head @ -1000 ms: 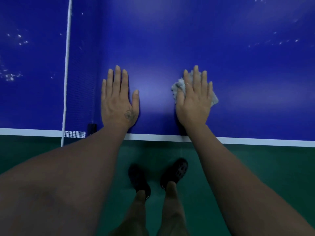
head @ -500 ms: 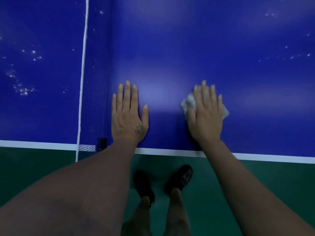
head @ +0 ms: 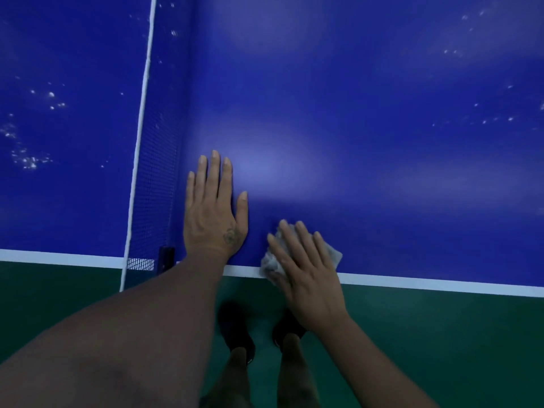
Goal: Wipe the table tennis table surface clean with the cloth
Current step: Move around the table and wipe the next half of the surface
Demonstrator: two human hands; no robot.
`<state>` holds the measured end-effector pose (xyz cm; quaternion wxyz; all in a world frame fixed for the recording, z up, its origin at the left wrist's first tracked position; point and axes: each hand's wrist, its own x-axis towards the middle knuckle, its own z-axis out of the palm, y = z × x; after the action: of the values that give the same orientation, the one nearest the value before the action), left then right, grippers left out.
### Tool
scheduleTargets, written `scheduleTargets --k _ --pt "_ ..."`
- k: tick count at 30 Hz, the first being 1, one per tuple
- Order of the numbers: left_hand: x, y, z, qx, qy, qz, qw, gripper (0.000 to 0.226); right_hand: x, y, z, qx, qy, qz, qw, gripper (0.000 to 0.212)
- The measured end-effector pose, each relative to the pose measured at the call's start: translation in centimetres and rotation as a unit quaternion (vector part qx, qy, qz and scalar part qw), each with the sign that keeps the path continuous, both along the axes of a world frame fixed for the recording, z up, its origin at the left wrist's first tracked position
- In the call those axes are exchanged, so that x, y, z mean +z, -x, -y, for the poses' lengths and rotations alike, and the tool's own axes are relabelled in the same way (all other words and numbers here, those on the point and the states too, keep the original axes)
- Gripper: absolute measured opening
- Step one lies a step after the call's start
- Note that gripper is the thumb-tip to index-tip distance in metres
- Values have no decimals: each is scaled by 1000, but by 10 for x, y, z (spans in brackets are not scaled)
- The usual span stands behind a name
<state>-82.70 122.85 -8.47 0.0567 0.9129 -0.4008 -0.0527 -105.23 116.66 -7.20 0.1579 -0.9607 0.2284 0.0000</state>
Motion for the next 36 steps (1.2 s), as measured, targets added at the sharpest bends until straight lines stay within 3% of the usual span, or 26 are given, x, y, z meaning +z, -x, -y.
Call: scheduleTargets --k 4,9,16,23,30,36 --pt "-1 0 0 0 2 1 1000 70 0 -5 36 -140 35 8 990 53" --pt "-1 0 -1 0 33 5 999 69 -3 -27 44 -203 41 12 978 51" --pt "1 0 -1 -5 42 9 999 69 -6 -4 17 -180 15 41 983 52" --pt "6 6 -5 -21 50 -5 999 64 1 27 6 -214 37 -36 975 76" --pt "9 37 -5 -60 96 -17 993 59 -5 41 25 -160 27 -23 986 67" --pt "13 53 42 -42 101 -36 993 61 -8 40 78 -106 28 7 994 65"
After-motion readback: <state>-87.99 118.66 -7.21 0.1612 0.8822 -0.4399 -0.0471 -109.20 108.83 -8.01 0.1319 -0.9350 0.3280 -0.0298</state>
